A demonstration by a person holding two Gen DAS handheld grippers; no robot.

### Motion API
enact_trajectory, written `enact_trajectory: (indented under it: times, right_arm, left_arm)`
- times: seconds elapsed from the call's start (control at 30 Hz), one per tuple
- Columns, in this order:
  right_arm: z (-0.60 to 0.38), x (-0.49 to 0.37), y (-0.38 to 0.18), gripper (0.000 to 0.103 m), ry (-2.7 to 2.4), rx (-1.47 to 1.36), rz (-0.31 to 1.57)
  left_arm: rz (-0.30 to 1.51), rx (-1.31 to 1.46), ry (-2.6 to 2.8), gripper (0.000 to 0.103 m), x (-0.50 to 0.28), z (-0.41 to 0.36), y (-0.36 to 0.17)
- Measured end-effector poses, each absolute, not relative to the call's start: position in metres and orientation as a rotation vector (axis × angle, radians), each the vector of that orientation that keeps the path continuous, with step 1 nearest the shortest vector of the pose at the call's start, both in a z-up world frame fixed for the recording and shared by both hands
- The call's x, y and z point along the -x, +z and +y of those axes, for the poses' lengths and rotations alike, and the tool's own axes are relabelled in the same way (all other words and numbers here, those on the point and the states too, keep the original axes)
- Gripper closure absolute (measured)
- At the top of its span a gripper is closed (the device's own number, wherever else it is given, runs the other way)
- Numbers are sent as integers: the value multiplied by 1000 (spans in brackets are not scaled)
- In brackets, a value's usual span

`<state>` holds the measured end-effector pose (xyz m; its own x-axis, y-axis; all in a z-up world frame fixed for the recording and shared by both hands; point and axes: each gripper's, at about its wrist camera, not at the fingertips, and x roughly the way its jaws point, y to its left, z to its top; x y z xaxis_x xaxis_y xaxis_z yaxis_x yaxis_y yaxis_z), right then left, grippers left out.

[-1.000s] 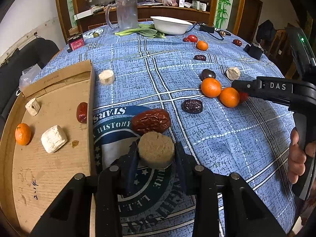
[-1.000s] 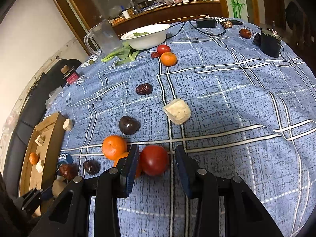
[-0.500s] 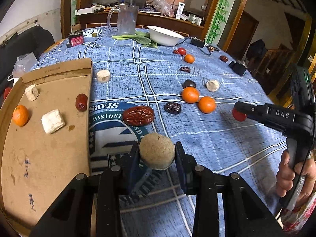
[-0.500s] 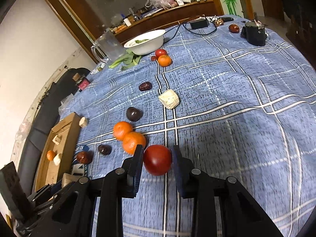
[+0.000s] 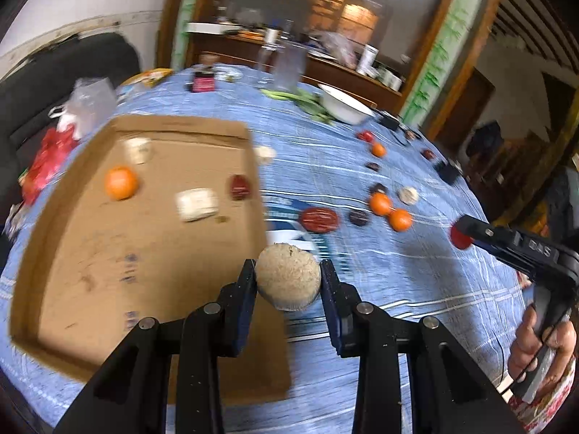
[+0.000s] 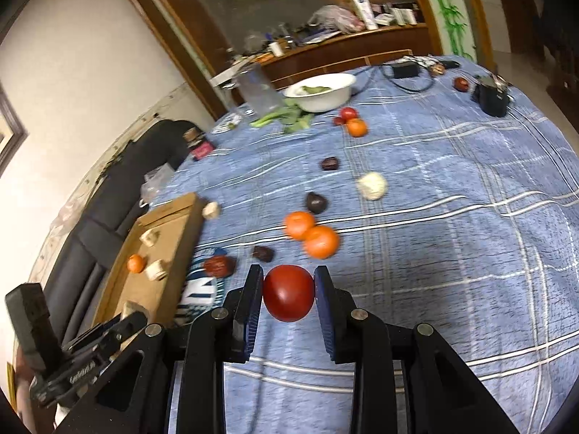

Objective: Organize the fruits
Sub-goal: 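Carry the bun and tomato into the cardboard box and release both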

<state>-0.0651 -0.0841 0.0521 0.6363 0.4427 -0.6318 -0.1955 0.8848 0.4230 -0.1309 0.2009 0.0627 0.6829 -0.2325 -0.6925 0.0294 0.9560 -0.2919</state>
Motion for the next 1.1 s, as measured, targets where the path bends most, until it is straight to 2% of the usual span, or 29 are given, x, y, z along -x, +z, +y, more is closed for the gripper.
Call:
enact_trajectory:
  times: [0.43, 0.73, 1.1]
  right_arm:
    - [76, 59, 53, 72, 604, -127, 871]
    - [164, 38, 19, 71, 654, 38, 935]
    - [183, 8, 1, 71, 634, 45, 978]
  left_arm:
    - [838, 349, 94, 70, 127, 309, 48]
    - [908, 307, 128, 70, 93, 324, 36]
    - [933, 301, 130, 70, 74, 324, 29]
